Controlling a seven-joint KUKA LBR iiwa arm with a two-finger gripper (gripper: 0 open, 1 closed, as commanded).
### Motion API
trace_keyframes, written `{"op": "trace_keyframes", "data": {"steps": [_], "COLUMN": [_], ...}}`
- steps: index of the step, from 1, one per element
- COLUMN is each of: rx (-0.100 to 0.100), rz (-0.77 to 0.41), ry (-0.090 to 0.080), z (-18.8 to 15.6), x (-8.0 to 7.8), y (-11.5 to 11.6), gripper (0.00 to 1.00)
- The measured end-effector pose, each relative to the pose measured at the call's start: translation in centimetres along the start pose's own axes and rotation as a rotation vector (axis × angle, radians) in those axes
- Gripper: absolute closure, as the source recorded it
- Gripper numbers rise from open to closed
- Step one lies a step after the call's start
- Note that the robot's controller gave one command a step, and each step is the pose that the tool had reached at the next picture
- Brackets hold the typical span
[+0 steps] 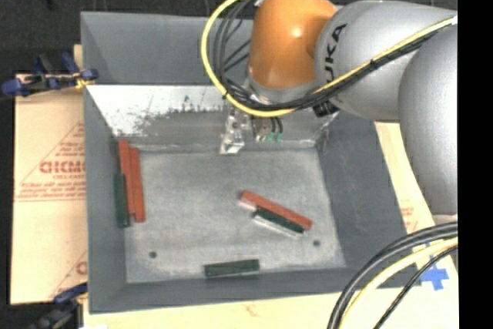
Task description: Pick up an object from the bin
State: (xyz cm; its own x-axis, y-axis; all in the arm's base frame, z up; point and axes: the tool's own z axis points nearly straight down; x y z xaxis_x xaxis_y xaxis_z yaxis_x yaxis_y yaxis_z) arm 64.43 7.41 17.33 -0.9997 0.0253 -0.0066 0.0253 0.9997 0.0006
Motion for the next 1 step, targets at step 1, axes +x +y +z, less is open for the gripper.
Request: {"op": "trace_keyframes", "data": {"steps": [1], "rx": [0.000], "rz": [-0.097], "ry": [0.004], "z": [5.32], "x": [-0.11], "y": [0.95], "gripper": [0.00]}}
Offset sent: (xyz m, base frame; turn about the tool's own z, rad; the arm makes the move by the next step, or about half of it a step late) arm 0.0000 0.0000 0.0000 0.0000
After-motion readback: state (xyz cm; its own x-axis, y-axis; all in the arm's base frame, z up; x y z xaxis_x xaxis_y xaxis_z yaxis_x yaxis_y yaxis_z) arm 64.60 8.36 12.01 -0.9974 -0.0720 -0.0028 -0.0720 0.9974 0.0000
